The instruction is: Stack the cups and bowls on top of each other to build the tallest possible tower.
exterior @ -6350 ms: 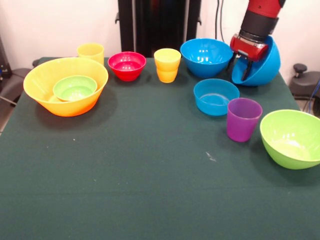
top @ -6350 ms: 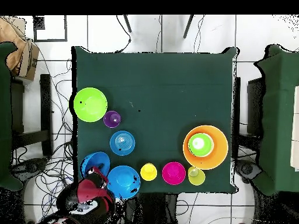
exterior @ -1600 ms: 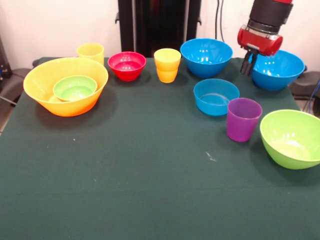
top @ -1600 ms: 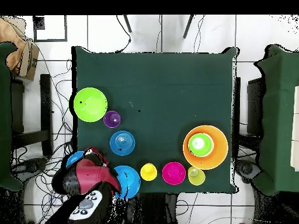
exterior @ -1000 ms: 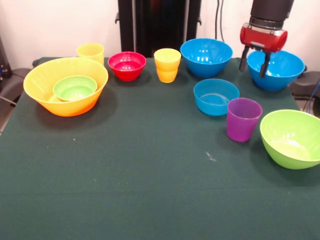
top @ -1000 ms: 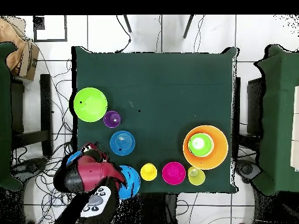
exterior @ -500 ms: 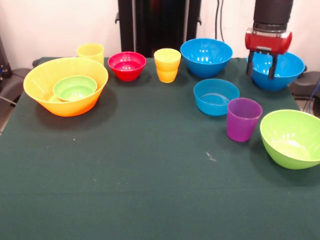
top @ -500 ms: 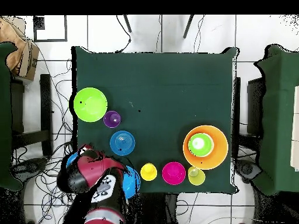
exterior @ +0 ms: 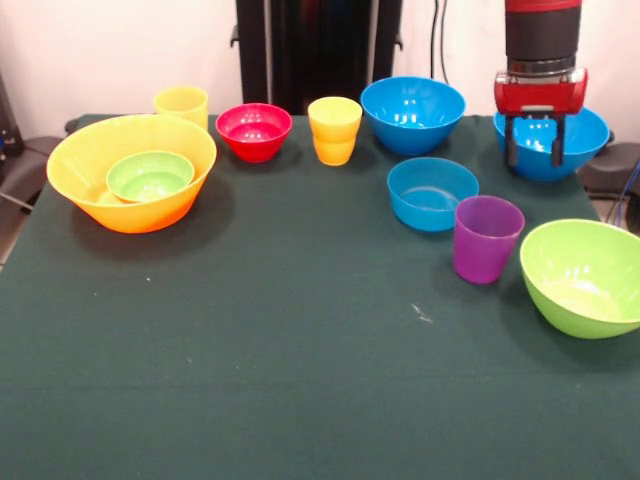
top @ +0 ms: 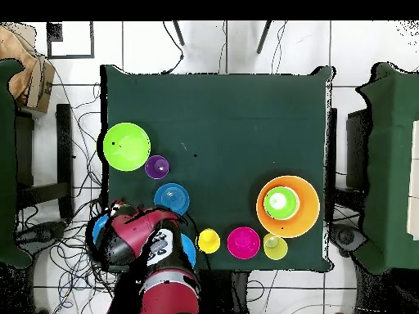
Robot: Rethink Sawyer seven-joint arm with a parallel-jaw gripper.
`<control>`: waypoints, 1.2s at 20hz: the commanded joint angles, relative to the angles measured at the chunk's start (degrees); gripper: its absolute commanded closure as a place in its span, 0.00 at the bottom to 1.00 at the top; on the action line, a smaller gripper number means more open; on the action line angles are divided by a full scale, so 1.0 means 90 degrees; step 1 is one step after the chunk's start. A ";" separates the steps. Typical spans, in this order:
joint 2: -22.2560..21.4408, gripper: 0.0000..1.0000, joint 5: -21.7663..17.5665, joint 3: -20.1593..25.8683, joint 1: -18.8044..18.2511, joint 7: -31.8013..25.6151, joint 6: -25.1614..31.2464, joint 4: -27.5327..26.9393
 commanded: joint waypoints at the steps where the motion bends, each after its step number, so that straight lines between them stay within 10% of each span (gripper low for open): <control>1: -0.0044 0.00 -0.0720 0.1017 -0.0205 -0.0373 -0.0217 -0.0287; 24: -0.1468 0.00 -0.0540 0.1767 -0.0860 -0.0326 0.0776 0.0671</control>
